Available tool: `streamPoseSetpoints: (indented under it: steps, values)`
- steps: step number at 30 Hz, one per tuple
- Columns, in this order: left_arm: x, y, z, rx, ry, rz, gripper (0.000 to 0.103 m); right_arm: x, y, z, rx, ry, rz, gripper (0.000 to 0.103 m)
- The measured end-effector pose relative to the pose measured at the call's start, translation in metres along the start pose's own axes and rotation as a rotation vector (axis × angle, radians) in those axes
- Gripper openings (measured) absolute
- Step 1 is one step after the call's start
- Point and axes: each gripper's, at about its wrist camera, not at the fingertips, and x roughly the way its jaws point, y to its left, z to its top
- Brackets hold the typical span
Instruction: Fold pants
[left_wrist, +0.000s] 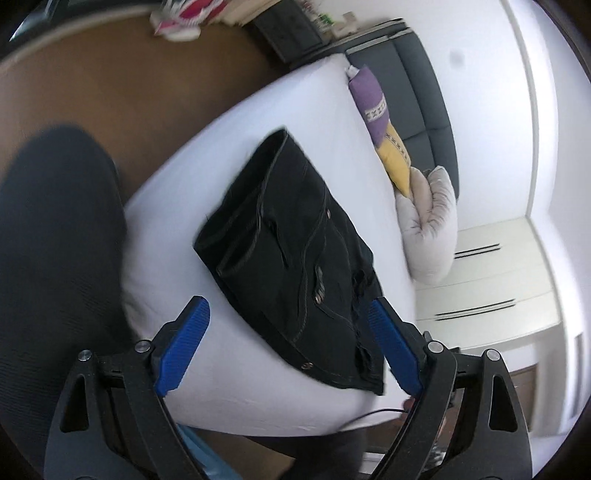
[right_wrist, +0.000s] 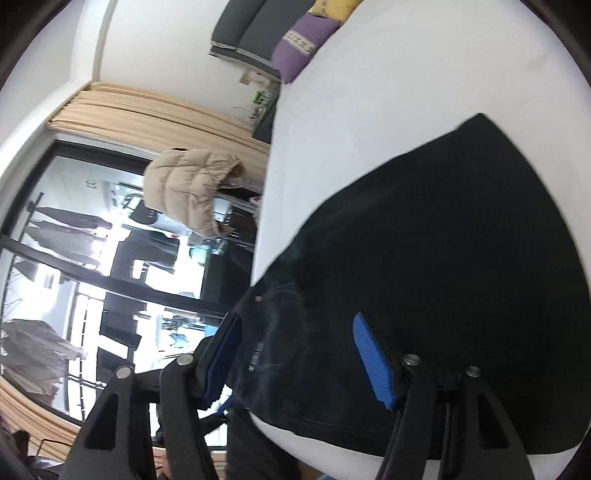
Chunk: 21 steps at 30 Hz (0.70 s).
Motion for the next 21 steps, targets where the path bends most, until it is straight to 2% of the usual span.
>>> streamPoseSetpoints:
  steps: [1,6,10,11,13,14,15,16,17,18,21]
  values:
    - [0.010,0.002,-0.011,-0.028,0.010,-0.019,0.088,0.002,0.000,0.000,0.003,0.001,0.010,0.067]
    - [0.036,0.023,-0.011,-0.160,0.020,-0.073,0.086,0.010,-0.004,-0.002,0.028,0.027,0.027,0.066]
    - [0.042,0.035,-0.009,-0.209,0.002,-0.091,0.076,0.012,-0.005,0.001,0.031,0.046,0.034,0.065]
    - [0.045,0.038,-0.009,-0.223,0.000,-0.094,0.072,0.010,-0.007,0.002,0.029,0.051,0.032,0.064]
    - [0.048,0.050,-0.011,-0.265,-0.005,-0.095,0.049,0.015,-0.003,0.007,0.019,0.070,0.018,0.063]
    - [0.050,0.057,-0.014,-0.284,-0.006,-0.094,0.043,0.019,0.000,0.009,0.013,0.084,0.013,0.061]
    - [0.050,0.060,-0.013,-0.292,-0.005,-0.090,0.032,0.023,0.004,0.012,0.000,0.101,0.002,0.058]
    - [0.050,0.063,-0.013,-0.299,-0.003,-0.085,0.029,0.027,0.008,0.014,-0.011,0.114,-0.013,0.056]
    - [0.049,0.065,-0.014,-0.306,-0.004,-0.089,0.028,0.033,0.014,0.017,-0.031,0.134,-0.038,0.049]
    - [0.047,0.065,-0.014,-0.307,-0.006,-0.089,0.026,0.038,0.018,0.019,-0.048,0.150,-0.060,0.038]
    - [0.041,0.056,-0.011,-0.262,-0.021,-0.087,0.021,0.060,0.032,0.024,-0.098,0.215,-0.126,0.020]
